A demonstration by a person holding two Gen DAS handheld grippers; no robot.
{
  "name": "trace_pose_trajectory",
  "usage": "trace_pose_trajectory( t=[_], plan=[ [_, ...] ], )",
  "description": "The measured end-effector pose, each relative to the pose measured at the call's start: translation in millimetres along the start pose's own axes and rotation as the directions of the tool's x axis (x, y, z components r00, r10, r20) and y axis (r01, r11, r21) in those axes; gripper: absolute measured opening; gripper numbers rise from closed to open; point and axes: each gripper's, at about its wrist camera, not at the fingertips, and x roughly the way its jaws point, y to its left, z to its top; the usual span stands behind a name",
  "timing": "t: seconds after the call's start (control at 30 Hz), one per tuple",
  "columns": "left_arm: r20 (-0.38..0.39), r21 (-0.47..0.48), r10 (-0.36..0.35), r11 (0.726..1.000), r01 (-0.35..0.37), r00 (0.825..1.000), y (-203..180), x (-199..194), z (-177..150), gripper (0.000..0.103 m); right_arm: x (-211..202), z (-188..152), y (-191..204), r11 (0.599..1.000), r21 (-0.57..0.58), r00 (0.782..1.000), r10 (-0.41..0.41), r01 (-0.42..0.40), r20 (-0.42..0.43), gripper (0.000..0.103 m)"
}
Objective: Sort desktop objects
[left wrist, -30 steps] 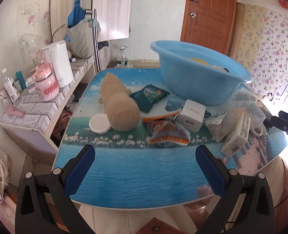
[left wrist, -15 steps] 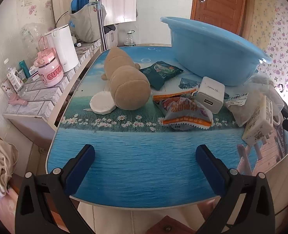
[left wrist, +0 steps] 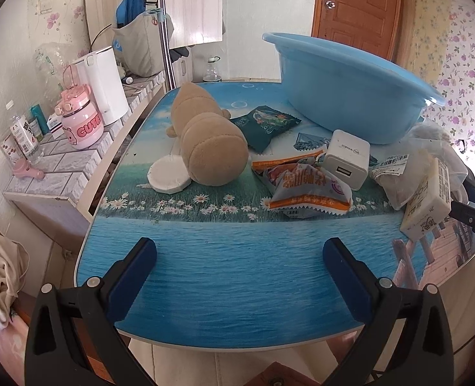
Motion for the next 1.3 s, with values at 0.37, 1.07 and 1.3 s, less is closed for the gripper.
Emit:
trace_pose_trajectory(
  t=[0.37,1.07,1.3],
  plan=[
    [0.007,0.009,-0.008,1.000,0.008,1.000,1.4,-0.2,-1.4,0.103,0.4,1.3,2.5,1.000,-0.005,1.000,-0.001,0.001,-0.010,0.096],
    [0.006,0.001,-0.002,1.000,0.002,1.000,1.6,0.2,-0.3,0.103,-1.6,1.7,-2.0,1.000,0.006,0.999,0.031,-0.031,0.009,0.096],
    [0.006,0.001,-0.001,1.000,0.001,1.000,1.9,0.3,-0.9,0.103,-2.5,2.0,-5.2,0.999,0.020,0.999,0.047,-0.047,0.015,0.096]
  ],
)
